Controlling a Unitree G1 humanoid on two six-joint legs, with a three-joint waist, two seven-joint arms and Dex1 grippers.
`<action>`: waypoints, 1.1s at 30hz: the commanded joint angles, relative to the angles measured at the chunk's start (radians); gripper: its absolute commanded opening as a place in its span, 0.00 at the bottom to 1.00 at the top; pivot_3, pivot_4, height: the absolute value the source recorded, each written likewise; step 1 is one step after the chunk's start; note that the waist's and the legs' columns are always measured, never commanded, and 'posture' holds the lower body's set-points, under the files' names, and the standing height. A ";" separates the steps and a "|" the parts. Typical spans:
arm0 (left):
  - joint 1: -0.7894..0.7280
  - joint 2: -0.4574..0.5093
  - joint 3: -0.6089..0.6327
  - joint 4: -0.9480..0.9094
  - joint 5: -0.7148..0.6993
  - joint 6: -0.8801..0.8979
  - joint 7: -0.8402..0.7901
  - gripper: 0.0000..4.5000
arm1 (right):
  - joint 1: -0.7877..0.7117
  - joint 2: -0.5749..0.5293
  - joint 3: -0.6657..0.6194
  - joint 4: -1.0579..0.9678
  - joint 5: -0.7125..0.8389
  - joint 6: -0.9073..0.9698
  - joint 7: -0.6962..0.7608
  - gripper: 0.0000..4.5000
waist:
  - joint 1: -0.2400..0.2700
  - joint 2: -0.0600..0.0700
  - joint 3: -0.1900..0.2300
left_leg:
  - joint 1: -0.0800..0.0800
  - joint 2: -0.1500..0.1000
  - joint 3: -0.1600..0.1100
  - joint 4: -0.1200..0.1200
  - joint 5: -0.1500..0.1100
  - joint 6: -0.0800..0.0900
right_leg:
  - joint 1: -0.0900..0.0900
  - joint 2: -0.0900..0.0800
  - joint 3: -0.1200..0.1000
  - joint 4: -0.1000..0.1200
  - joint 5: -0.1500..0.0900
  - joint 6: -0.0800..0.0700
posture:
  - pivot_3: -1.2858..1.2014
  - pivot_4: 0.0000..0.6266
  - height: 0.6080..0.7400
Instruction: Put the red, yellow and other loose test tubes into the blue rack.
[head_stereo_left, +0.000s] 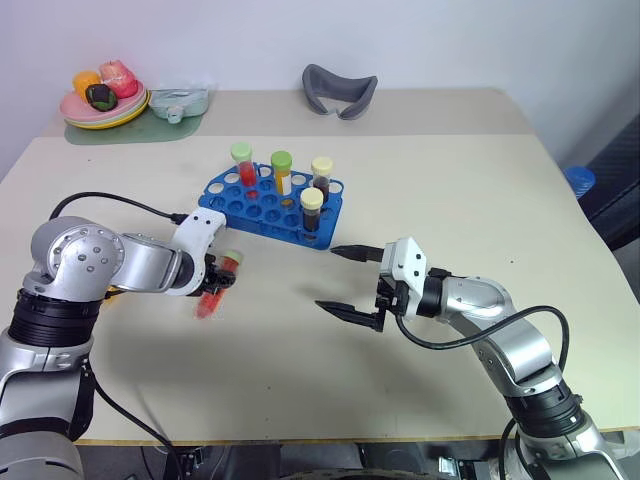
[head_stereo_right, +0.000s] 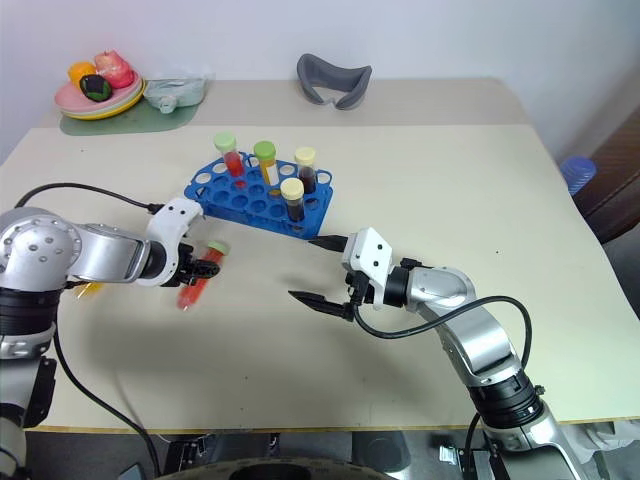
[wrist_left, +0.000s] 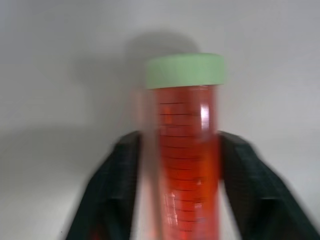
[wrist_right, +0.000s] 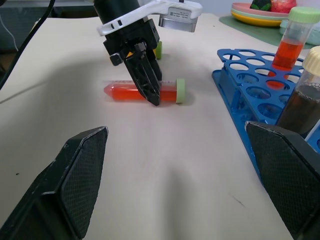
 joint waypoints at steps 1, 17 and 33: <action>-0.008 0.020 -0.002 -0.007 -0.031 0.008 0.024 0.52 | -0.004 0.009 0.003 -0.042 -0.001 -0.020 -0.001 1.00 | -0.001 0.000 0.000 | 0.000 0.000 0.000 0.000 0.000 0.000 | 0.000 0.000 0.000 0.000 0.000 0.000 | 0.52 0.24 1.00; -0.053 0.079 0.084 -0.233 0.131 -0.100 -0.008 0.18 | -0.009 0.003 -0.015 -0.046 -0.001 -0.010 -0.001 1.00 | 0.000 0.000 0.000 | 0.000 0.000 0.000 0.000 0.001 -0.002 | 0.000 0.000 0.000 0.000 0.000 0.000 | 0.52 0.24 1.00; 0.287 -0.317 0.047 -0.238 0.905 -1.272 -0.369 0.18 | -0.011 0.048 -0.104 -0.018 0.001 0.037 -0.139 1.00 | 0.005 0.000 0.000 | -0.001 0.000 0.001 -0.001 0.003 -0.005 | 0.000 -0.001 0.000 -0.002 0.000 0.000 | 0.52 0.24 1.00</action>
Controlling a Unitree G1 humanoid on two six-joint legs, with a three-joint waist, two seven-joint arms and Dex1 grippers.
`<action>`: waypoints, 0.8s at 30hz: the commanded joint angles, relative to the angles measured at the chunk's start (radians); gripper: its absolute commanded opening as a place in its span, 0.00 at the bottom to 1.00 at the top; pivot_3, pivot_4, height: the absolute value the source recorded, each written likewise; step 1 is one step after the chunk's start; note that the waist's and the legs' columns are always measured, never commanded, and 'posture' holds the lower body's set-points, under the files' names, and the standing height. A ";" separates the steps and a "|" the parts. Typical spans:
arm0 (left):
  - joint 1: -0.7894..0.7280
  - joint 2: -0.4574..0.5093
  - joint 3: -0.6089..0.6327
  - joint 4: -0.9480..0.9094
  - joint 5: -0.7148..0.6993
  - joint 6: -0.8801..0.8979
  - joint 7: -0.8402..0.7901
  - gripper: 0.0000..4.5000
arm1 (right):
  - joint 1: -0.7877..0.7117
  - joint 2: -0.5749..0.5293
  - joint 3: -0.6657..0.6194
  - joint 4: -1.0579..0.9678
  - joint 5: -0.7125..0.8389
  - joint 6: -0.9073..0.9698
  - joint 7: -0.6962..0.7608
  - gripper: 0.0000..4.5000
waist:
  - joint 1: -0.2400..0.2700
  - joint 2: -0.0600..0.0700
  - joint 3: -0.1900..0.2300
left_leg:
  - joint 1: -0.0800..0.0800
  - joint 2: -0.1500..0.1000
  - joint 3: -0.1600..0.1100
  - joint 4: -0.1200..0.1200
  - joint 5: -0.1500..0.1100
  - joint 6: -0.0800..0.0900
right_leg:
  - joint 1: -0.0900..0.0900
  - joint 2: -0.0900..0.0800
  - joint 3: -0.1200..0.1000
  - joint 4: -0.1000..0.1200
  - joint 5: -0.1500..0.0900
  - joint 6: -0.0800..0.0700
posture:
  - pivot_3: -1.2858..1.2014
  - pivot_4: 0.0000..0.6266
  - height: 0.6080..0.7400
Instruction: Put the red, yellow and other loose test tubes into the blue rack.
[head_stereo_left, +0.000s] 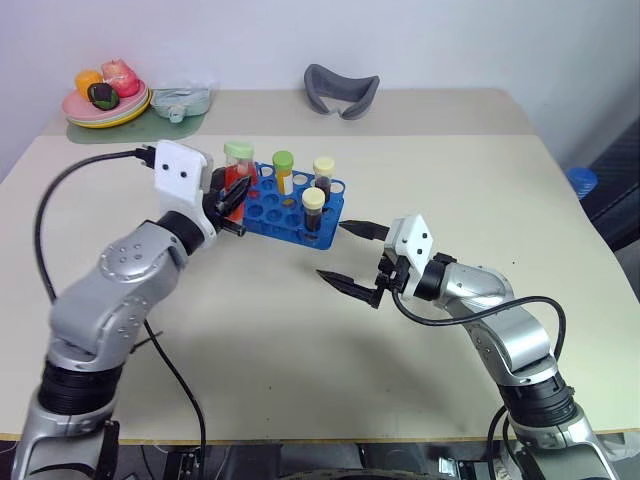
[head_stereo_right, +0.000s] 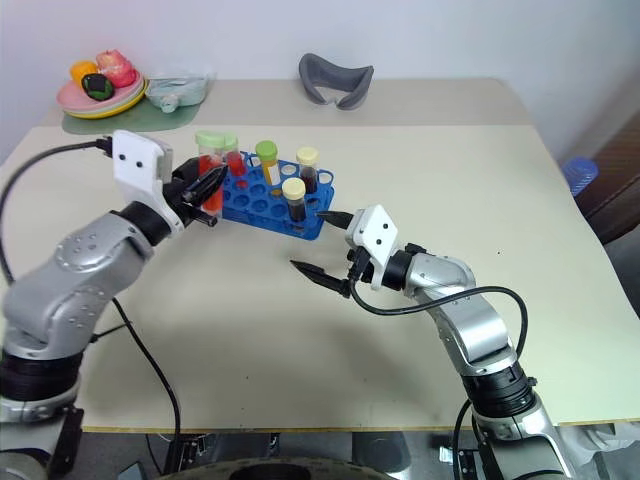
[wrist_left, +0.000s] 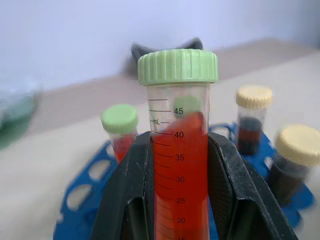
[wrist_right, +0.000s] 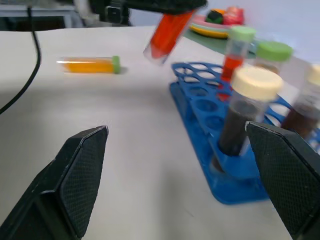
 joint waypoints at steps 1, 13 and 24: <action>-0.014 -0.075 -0.013 0.091 0.135 -0.181 -0.006 0.18 | 0.018 0.000 -0.036 -0.030 0.015 -0.003 -0.021 1.00 | -0.002 0.000 0.000 | 0.000 0.000 0.000 0.000 0.000 0.001 | 0.000 0.000 0.000 0.000 0.000 0.000 | 0.52 0.24 1.00; -0.088 -0.282 -0.009 0.372 0.225 -0.491 -0.158 0.18 | 0.055 -0.001 -0.045 -0.055 0.009 -0.001 -0.048 1.00 | -0.004 0.000 0.000 | 0.000 0.000 0.000 0.001 -0.002 0.004 | 0.000 0.000 0.000 0.002 0.000 0.000 | 0.52 0.24 1.00; -0.067 -0.264 0.068 0.240 0.232 -0.405 -0.147 0.18 | 0.057 -0.010 -0.049 -0.062 0.012 0.003 -0.052 1.00 | -0.005 0.000 0.000 | 0.001 0.000 0.000 0.001 -0.002 0.004 | 0.000 0.000 0.000 0.002 0.000 0.000 | 0.52 0.24 1.00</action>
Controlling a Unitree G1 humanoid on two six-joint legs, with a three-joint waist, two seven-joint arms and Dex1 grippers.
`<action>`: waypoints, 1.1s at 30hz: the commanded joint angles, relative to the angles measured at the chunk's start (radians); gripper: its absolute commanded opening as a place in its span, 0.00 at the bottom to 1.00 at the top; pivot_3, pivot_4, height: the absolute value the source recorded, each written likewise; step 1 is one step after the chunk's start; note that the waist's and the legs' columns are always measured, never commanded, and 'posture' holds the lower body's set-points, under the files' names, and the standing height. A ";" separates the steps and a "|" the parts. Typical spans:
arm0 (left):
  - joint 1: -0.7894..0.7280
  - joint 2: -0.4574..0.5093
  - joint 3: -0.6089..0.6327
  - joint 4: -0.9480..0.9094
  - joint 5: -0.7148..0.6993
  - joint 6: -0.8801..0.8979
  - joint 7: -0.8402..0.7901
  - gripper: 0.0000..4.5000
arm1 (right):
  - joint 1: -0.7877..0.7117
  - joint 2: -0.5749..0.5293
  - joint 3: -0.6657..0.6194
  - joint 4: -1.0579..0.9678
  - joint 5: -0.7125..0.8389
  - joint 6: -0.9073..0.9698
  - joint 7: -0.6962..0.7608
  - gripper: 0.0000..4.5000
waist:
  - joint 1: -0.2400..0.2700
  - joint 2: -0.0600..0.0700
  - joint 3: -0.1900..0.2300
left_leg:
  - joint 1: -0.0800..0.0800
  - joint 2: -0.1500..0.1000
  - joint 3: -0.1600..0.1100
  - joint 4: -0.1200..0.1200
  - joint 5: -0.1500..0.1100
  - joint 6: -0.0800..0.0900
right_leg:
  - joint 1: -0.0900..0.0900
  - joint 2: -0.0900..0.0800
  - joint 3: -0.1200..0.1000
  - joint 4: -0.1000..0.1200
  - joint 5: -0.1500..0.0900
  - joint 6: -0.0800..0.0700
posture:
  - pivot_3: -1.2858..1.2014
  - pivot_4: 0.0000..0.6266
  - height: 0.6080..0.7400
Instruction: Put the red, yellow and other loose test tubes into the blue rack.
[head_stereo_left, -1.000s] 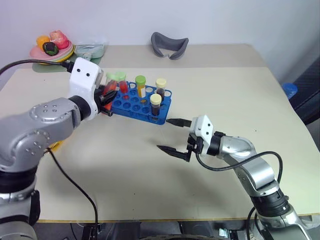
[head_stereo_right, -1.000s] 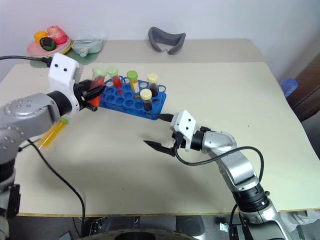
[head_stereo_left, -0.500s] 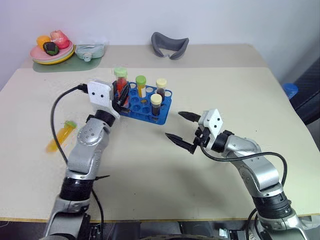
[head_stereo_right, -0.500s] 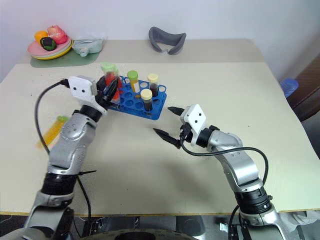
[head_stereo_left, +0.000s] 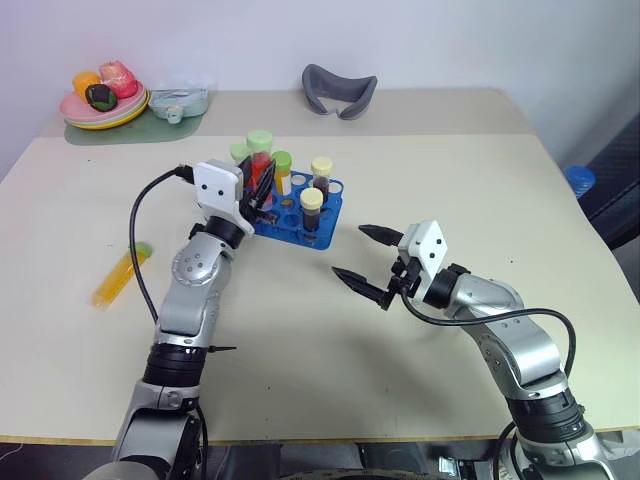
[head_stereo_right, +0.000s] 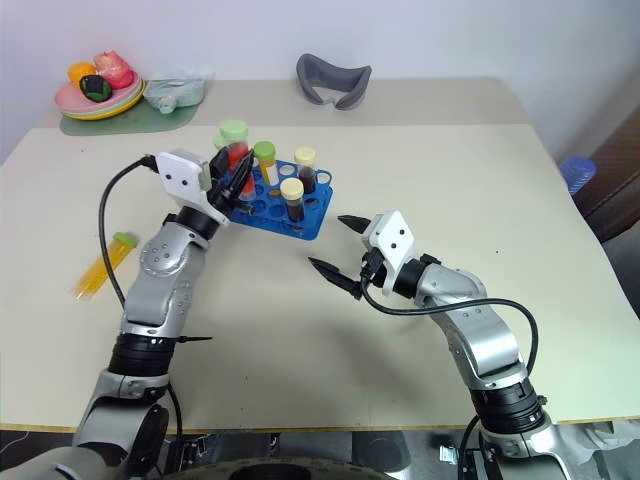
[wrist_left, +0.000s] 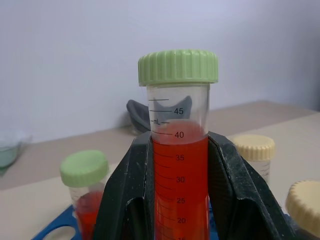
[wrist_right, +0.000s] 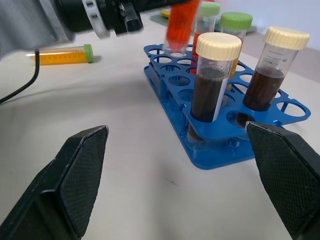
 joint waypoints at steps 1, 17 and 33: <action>0.008 0.016 0.065 -0.111 -0.015 0.028 0.013 0.18 | -0.003 -0.007 -0.021 -0.043 0.013 -0.004 0.000 1.00 | 0.001 0.000 0.000 | 0.000 0.000 0.000 0.000 0.000 0.000 | 0.000 0.000 0.000 0.000 0.000 0.000 | 0.52 0.24 1.00; 0.024 0.033 0.114 -0.136 0.046 0.097 0.043 0.18 | -0.030 0.007 -0.002 -0.013 0.007 -0.016 0.021 1.00 | 0.001 0.000 0.000 | 0.000 0.000 0.000 0.000 0.000 0.000 | 0.000 0.000 0.000 0.000 0.000 0.000 | 0.52 0.24 1.00; 0.100 0.338 0.198 -0.435 -0.187 0.811 -0.126 0.18 | -0.016 -0.014 -0.013 -0.019 0.007 -0.019 0.042 1.00 | -0.003 0.000 0.000 | 0.000 0.000 0.000 0.000 0.000 0.001 | 0.000 0.000 0.000 0.001 0.000 0.000 | 0.52 0.24 1.00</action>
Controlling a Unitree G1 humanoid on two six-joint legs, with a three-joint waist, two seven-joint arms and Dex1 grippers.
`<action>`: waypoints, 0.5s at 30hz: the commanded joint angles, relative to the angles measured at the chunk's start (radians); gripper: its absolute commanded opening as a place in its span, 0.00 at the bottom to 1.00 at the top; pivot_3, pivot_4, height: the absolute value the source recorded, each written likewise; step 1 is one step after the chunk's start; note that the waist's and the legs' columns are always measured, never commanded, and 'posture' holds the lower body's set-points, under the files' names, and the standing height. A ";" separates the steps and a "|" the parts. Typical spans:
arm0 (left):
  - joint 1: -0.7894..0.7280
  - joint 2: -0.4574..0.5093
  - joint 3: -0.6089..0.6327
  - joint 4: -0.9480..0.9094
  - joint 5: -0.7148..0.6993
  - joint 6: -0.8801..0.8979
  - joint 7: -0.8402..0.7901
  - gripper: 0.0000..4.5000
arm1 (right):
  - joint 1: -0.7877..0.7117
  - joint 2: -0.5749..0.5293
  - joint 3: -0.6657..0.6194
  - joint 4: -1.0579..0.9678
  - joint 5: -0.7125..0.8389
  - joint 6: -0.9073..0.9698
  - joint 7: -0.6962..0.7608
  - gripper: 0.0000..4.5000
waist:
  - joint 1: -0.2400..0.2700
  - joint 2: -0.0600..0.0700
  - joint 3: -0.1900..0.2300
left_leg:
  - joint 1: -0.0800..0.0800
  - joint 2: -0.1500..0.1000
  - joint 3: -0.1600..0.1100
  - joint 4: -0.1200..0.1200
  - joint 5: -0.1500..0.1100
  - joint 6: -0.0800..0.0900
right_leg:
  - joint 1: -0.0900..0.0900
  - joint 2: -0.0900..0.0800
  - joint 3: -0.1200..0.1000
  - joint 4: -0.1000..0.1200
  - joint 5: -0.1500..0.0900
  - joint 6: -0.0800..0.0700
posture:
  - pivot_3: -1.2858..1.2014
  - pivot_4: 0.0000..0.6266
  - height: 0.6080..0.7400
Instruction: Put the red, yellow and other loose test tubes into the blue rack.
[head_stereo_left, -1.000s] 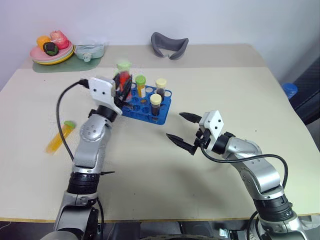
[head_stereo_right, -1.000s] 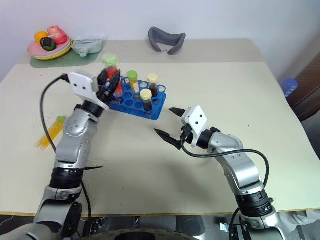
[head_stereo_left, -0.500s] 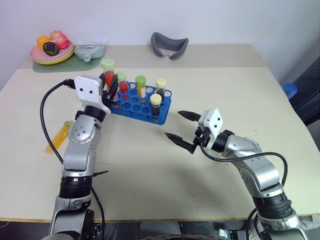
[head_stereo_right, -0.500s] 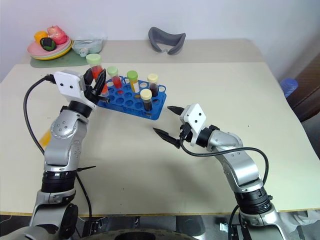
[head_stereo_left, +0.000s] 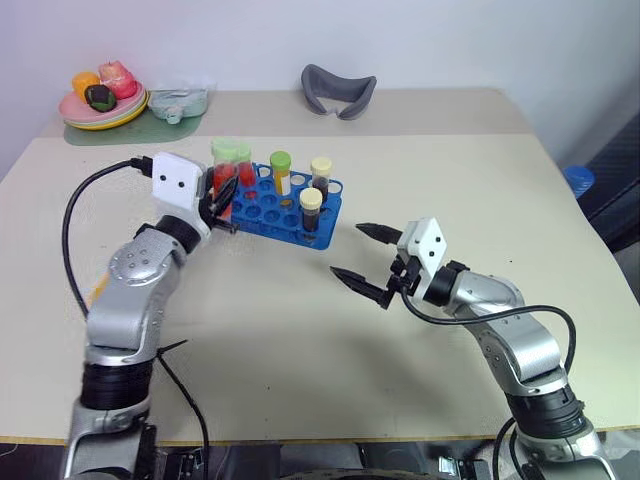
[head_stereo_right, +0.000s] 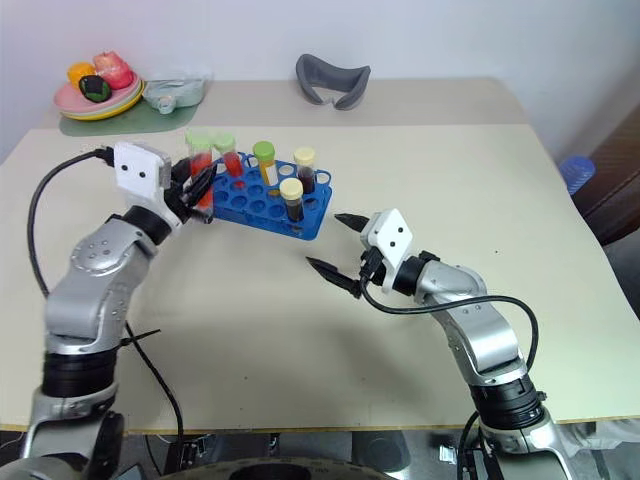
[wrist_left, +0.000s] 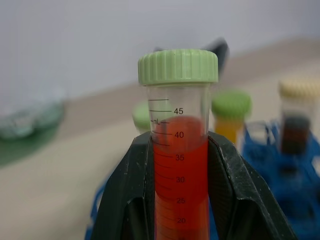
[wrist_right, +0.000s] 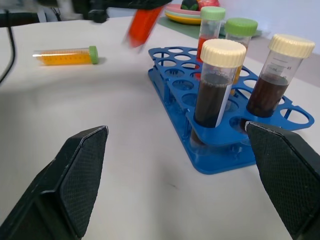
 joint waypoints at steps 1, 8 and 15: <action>0.009 0.083 0.086 -0.114 -0.104 0.219 -0.042 0.18 | 0.000 -0.008 -0.013 -0.022 0.008 -0.018 0.010 1.00 | 0.002 0.000 0.000 | 0.000 0.000 0.000 0.000 0.000 0.000 | 0.000 0.000 0.000 0.000 0.000 0.000 | 0.52 0.24 1.00; -0.018 0.218 0.059 -0.186 -0.204 0.644 -0.061 0.18 | -0.023 0.005 0.004 0.007 0.003 -0.030 0.030 1.00 | 0.004 0.000 0.000 | 0.000 0.000 0.000 0.000 0.000 0.000 | 0.000 0.000 0.000 0.000 0.000 0.000 | 0.52 0.24 1.00; -0.080 0.180 -0.100 -0.142 -0.175 0.823 -0.006 0.29 | -0.037 0.024 0.021 0.026 -0.007 -0.044 0.026 1.00 | 0.001 0.000 0.000 | 0.000 0.000 0.000 0.000 0.000 0.000 | 0.000 0.000 0.000 0.000 0.000 0.000 | 0.52 0.24 1.00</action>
